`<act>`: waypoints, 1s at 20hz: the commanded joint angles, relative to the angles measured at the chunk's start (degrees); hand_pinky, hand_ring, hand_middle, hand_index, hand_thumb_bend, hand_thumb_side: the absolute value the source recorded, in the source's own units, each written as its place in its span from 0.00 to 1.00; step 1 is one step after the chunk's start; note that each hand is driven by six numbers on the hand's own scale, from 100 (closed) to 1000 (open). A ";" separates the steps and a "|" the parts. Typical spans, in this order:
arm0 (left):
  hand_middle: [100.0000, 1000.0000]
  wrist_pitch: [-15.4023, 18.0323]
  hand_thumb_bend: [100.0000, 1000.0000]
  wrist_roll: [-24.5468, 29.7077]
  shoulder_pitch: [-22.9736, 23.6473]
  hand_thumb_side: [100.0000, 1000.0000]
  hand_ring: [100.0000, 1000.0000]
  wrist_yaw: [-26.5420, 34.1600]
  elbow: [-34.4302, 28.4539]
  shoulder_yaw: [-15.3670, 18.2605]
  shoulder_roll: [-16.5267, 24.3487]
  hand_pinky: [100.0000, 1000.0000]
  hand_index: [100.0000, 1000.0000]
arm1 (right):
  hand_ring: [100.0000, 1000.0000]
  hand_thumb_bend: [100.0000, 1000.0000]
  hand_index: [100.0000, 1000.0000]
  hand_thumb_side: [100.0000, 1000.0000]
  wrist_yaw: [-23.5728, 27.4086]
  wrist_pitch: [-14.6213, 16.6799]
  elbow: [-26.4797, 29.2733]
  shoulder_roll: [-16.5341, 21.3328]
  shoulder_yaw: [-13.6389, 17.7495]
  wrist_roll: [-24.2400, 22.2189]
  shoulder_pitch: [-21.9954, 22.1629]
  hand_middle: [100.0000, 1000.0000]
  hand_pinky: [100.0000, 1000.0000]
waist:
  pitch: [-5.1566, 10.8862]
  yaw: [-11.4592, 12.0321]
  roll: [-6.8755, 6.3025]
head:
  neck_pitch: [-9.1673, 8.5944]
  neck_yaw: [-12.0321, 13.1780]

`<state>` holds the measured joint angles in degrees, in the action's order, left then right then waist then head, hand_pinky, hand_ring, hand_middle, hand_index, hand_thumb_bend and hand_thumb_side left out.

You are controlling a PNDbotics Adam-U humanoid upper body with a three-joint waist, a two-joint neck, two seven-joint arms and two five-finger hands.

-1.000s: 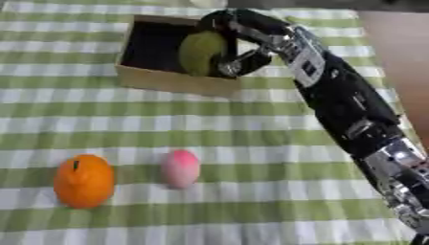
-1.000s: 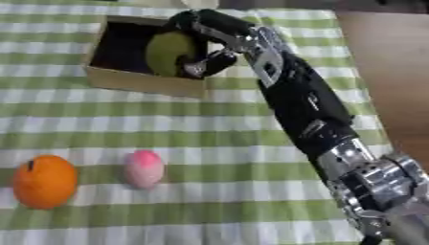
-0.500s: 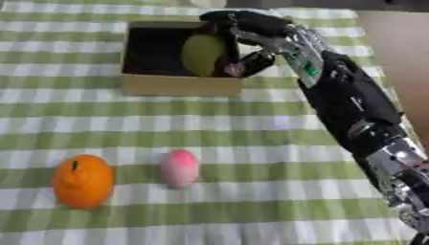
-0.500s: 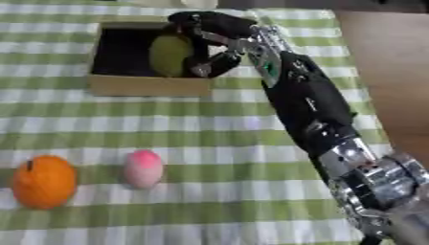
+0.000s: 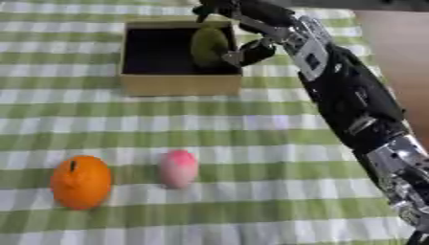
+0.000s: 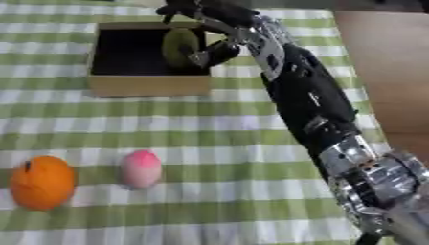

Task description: Pick up objects on the table and place them in the box.

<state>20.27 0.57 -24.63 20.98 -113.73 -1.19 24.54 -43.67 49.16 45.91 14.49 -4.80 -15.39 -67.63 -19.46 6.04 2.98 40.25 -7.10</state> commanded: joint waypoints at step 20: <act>0.71 -4.82 0.00 -0.10 -1.63 0.48 0.75 -17.03 -0.86 -2.10 18.61 0.70 0.86 | 0.97 0.00 0.95 0.00 50.57 -14.44 38.71 20.79 -3.37 -11.63 8.59 0.71 0.94 | 2.43 -2.04 -0.71 | 1.90 2.40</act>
<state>16.59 0.40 -25.40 6.62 -113.73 -3.17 39.41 3.36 35.72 80.37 31.69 -8.52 -26.99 -58.29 -19.25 4.00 2.96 42.05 -5.01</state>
